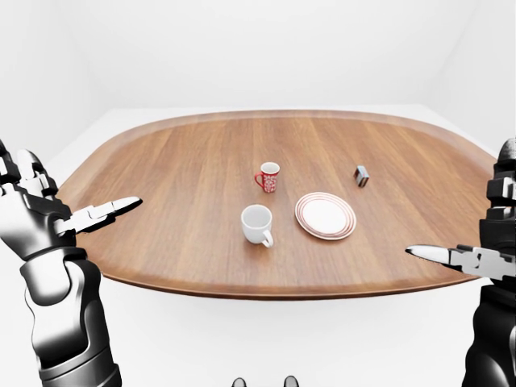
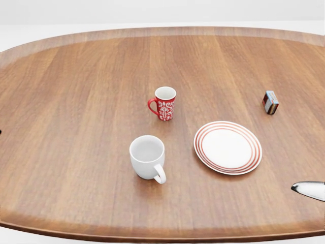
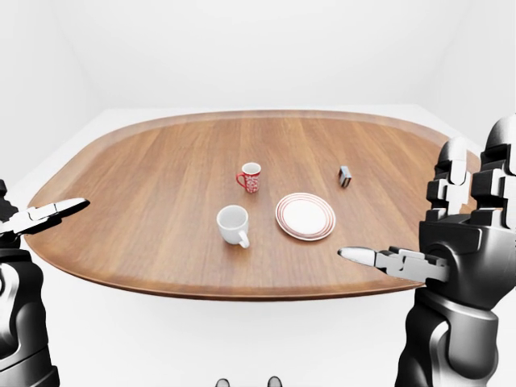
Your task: Put the white mug on the plate.
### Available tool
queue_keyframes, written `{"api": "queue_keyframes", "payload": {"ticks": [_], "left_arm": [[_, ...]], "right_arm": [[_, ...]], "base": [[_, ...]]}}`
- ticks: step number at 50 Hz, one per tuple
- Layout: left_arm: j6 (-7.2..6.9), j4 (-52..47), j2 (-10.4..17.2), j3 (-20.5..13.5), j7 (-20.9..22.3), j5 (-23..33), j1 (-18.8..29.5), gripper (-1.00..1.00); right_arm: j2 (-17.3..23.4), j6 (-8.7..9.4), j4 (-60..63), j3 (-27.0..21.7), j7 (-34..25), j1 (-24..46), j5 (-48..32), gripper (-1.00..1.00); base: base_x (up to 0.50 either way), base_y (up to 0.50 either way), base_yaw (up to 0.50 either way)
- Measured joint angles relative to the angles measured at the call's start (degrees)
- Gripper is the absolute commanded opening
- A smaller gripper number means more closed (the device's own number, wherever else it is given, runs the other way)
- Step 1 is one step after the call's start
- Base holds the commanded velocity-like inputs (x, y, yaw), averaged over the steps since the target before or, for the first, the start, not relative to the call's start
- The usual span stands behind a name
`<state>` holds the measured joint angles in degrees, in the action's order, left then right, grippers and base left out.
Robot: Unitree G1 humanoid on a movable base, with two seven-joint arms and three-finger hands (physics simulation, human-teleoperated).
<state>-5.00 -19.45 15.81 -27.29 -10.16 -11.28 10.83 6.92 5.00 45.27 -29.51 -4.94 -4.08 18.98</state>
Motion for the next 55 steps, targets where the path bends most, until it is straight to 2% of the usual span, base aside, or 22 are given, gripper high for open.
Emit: {"api": "queue_keyframes", "payload": {"ticks": [15, 47, 55], "left_arm": [[0.0, -0.04, -0.05, 0.06, -0.05, 0.08, 0.01, 1.0], [0.0, -0.32, -0.14, 0.1, -0.05, 0.05, 0.01, 1.0], [0.0, -0.51, -0.23, 0.14, -0.04, 0.13, -0.13, 1.0]], "right_arm": [[0.02, 0.0, -0.12, 0.32, 0.06, 0.07, -0.13, 1.0], [-0.14, 0.0, -0.48, 0.75, -0.16, 0.13, -0.8, 1.0], [0.22, 0.0, -0.5, 1.58, -0.22, 0.44, -2.35, 1.0]], "base": [[0.34, -0.14, 0.0], [0.34, 0.0, 0.0], [0.0, 0.0, 0.0]]}}
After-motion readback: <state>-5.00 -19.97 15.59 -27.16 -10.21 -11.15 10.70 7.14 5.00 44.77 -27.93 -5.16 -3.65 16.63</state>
